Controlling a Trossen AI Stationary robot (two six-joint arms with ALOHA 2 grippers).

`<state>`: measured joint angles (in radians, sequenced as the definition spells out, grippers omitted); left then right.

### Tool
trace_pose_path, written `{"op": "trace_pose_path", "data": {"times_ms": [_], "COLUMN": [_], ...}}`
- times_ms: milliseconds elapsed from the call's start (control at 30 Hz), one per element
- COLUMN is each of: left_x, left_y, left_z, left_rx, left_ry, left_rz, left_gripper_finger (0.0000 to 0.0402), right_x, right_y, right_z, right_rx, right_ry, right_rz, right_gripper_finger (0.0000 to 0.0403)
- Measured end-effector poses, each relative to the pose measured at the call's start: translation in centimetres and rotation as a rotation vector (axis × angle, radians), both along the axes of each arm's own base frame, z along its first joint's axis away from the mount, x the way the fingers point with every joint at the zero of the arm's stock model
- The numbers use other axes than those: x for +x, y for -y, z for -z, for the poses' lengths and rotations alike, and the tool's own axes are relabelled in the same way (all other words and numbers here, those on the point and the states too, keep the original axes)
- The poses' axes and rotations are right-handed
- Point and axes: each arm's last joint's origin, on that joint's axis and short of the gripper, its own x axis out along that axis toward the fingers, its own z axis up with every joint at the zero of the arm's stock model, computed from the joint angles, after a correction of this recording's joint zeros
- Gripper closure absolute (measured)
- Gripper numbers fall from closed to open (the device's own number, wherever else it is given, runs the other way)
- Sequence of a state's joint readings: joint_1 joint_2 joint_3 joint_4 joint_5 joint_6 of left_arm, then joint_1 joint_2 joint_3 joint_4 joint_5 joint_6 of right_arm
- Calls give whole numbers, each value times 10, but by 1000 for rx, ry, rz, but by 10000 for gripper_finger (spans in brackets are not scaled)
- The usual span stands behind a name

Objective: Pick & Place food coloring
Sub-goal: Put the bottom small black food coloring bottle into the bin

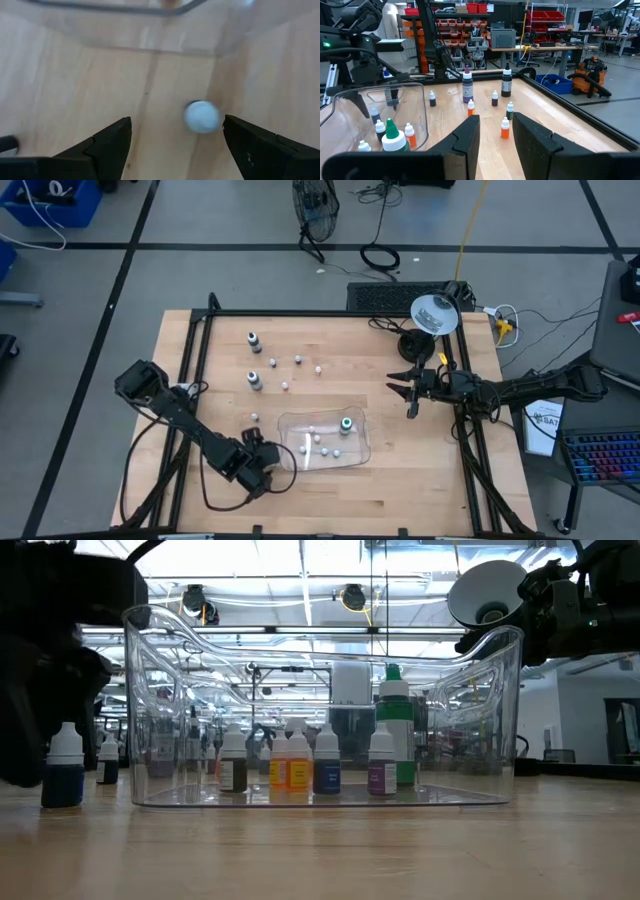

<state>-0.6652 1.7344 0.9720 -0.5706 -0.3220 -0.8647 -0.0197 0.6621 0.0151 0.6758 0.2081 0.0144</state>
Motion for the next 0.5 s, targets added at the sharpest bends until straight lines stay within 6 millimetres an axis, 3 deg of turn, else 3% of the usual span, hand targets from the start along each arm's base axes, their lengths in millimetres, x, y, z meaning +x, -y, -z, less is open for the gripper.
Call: {"op": "trace_pose_path", "data": {"times_ms": [500], "left_x": [10], "left_y": [-3], "left_z": [-8], "left_rx": [-19], "left_ry": [3], "left_rz": [23], "left_gripper_finger": [92], "right_x": [0], "right_y": [0], "right_z": [0], "right_rx": [0], "right_ry": [0], "right_rz": [1], "right_gripper_finger": [298]}}
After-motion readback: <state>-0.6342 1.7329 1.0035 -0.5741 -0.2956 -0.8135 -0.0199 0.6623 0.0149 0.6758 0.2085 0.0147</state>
